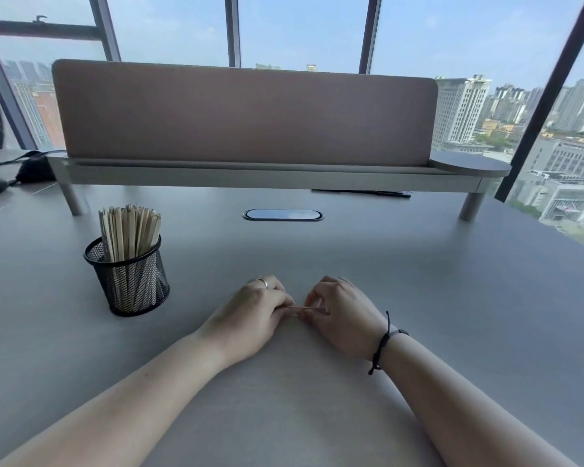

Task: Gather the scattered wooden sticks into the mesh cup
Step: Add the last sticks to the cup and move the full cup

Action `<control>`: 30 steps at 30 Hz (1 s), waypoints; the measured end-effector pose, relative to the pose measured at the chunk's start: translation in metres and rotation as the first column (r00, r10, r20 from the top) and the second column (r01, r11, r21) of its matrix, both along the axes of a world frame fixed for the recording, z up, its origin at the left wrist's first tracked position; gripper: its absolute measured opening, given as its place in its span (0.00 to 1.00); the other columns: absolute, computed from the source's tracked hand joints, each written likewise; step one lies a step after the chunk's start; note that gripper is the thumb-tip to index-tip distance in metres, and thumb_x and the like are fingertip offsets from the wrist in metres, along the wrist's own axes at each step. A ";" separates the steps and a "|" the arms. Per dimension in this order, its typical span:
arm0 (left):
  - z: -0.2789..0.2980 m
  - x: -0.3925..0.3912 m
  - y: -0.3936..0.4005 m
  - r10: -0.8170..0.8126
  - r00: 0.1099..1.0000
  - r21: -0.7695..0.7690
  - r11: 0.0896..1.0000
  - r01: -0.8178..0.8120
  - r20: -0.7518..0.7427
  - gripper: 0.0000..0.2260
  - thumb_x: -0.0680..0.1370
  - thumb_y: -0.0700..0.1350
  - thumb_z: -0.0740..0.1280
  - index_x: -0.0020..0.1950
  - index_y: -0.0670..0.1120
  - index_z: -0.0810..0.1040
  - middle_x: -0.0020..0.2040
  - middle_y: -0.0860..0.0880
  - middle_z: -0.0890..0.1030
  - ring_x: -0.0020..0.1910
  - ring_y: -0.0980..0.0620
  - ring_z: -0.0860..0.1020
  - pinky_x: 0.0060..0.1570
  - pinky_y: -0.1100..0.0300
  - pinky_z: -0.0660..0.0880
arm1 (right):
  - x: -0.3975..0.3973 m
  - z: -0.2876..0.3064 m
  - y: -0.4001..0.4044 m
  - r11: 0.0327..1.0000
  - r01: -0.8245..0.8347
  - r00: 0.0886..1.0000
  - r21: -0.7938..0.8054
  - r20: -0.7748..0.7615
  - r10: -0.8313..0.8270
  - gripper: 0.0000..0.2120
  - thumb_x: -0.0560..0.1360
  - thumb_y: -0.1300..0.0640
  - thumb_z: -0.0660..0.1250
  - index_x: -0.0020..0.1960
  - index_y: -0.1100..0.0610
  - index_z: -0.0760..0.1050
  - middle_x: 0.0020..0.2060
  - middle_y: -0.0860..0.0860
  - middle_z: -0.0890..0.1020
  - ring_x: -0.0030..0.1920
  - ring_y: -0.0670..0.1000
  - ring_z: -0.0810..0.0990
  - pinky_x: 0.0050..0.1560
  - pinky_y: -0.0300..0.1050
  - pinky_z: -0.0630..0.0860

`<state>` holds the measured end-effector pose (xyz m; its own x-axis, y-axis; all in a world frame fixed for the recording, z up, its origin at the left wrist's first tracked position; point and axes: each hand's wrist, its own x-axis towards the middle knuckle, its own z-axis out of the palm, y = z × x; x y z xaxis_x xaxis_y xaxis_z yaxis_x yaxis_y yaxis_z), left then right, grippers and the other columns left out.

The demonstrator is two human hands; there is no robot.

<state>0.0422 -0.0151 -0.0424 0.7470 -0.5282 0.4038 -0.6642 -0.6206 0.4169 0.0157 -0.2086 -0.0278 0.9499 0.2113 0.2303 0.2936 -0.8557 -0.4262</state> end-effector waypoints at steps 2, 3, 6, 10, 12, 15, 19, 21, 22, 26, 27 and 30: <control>-0.001 0.002 -0.001 -0.008 1.000 0.003 1.000 0.008 0.016 0.06 0.79 0.44 0.66 0.48 0.48 0.83 0.47 0.53 0.80 0.48 0.53 0.78 0.50 0.54 0.76 | -0.001 0.000 0.002 1.000 0.002 1.000 -0.025 0.021 -0.001 0.08 0.77 0.43 0.66 0.46 0.46 0.76 0.47 0.46 0.80 0.53 0.51 0.77 0.51 0.46 0.69; -0.001 0.002 -0.001 -0.007 1.000 0.006 1.000 0.007 0.022 0.05 0.79 0.43 0.66 0.48 0.48 0.82 0.47 0.52 0.80 0.48 0.52 0.78 0.50 0.53 0.76 | -0.001 0.000 0.002 1.000 0.004 1.000 -0.030 0.023 -0.003 0.08 0.77 0.43 0.65 0.47 0.47 0.76 0.46 0.46 0.81 0.53 0.51 0.78 0.49 0.45 0.68; -0.003 0.003 -0.001 -0.006 1.000 0.010 1.000 0.006 0.028 0.06 0.79 0.41 0.64 0.49 0.47 0.81 0.46 0.52 0.80 0.49 0.51 0.78 0.49 0.52 0.76 | -0.002 0.000 0.003 0.999 0.021 1.000 -0.030 0.008 -0.020 0.12 0.77 0.43 0.64 0.55 0.48 0.78 0.43 0.43 0.77 0.51 0.51 0.78 0.48 0.44 0.64; -0.005 0.005 0.000 0.013 0.998 -0.007 1.000 -0.013 0.055 0.05 0.80 0.41 0.63 0.47 0.49 0.77 0.44 0.52 0.79 0.46 0.50 0.77 0.46 0.50 0.76 | -0.002 0.002 0.000 1.000 0.012 1.000 -0.005 -0.029 -0.012 0.07 0.76 0.48 0.66 0.48 0.48 0.80 0.45 0.45 0.79 0.49 0.51 0.78 0.51 0.47 0.70; -0.005 0.005 0.002 0.052 0.995 -0.022 0.999 -0.050 0.080 0.04 0.81 0.42 0.62 0.48 0.50 0.74 0.43 0.51 0.79 0.44 0.47 0.77 0.44 0.52 0.74 | -0.001 0.004 -0.002 1.000 0.021 0.998 0.023 -0.058 -0.019 0.05 0.74 0.49 0.68 0.45 0.48 0.81 0.43 0.45 0.77 0.46 0.51 0.77 0.50 0.48 0.71; -0.005 0.005 0.004 0.082 0.976 -0.020 0.997 -0.079 0.202 0.04 0.80 0.39 0.63 0.52 0.47 0.74 0.46 0.48 0.79 0.45 0.45 0.78 0.42 0.57 0.67 | 0.000 0.004 -0.002 0.997 0.047 0.998 0.060 -0.054 -0.043 0.04 0.72 0.48 0.71 0.42 0.47 0.82 0.40 0.45 0.76 0.44 0.49 0.77 0.50 0.48 0.74; 0.003 0.005 0.009 0.165 0.952 -0.093 0.985 -0.145 0.257 0.03 0.82 0.39 0.61 0.55 0.42 0.72 0.45 0.43 0.80 0.43 0.41 0.78 0.36 0.54 0.68 | -0.001 0.004 -0.003 0.995 0.055 0.997 0.078 -0.051 -0.051 0.04 0.73 0.48 0.72 0.42 0.47 0.83 0.39 0.45 0.76 0.43 0.49 0.77 0.51 0.48 0.74; 0.007 0.006 0.013 0.224 0.935 -0.181 0.967 -0.179 0.275 0.07 0.83 0.45 0.57 0.50 0.43 0.71 0.38 0.47 0.77 0.36 0.40 0.76 0.32 0.52 0.70 | -0.001 0.004 -0.002 0.997 0.043 0.999 0.057 -0.033 -0.041 0.04 0.74 0.47 0.71 0.43 0.47 0.82 0.40 0.43 0.76 0.44 0.48 0.77 0.52 0.48 0.73; 0.010 0.006 0.014 0.250 0.939 -0.248 0.950 -0.190 0.237 0.10 0.84 0.48 0.56 0.47 0.44 0.70 0.34 0.51 0.73 0.32 0.43 0.74 0.31 0.52 0.69 | -0.002 0.005 -0.001 0.999 0.033 0.999 0.026 -0.012 -0.033 0.05 0.74 0.47 0.69 0.44 0.47 0.82 0.42 0.43 0.76 0.45 0.48 0.77 0.52 0.47 0.72; 0.018 0.005 0.018 0.281 0.960 -0.521 0.816 -0.250 -0.020 0.21 0.81 0.56 0.62 0.36 0.45 0.62 0.28 0.54 0.63 0.27 0.55 0.62 0.30 0.57 0.62 | -0.004 0.007 0.006 0.980 -0.011 0.996 -0.200 0.085 0.028 0.11 0.80 0.51 0.61 0.51 0.53 0.80 0.51 0.49 0.79 0.51 0.55 0.79 0.49 0.46 0.72; 0.019 0.006 0.020 0.255 0.964 -0.572 0.781 -0.253 -0.078 0.24 0.80 0.60 0.62 0.35 0.44 0.61 0.28 0.51 0.62 0.28 0.54 0.61 0.31 0.55 0.61 | -0.004 0.007 0.007 0.970 -0.009 0.994 -0.244 0.102 0.035 0.11 0.81 0.52 0.59 0.51 0.54 0.79 0.51 0.51 0.79 0.50 0.56 0.79 0.47 0.47 0.73; 0.022 0.005 0.019 0.112 0.948 -0.721 0.625 -0.300 -0.297 0.25 0.77 0.64 0.62 0.32 0.47 0.59 0.27 0.49 0.60 0.26 0.51 0.59 0.27 0.59 0.57 | -0.002 0.004 0.009 0.954 0.007 0.991 -0.299 0.126 0.033 0.08 0.80 0.56 0.59 0.49 0.55 0.77 0.49 0.51 0.78 0.49 0.57 0.79 0.44 0.48 0.75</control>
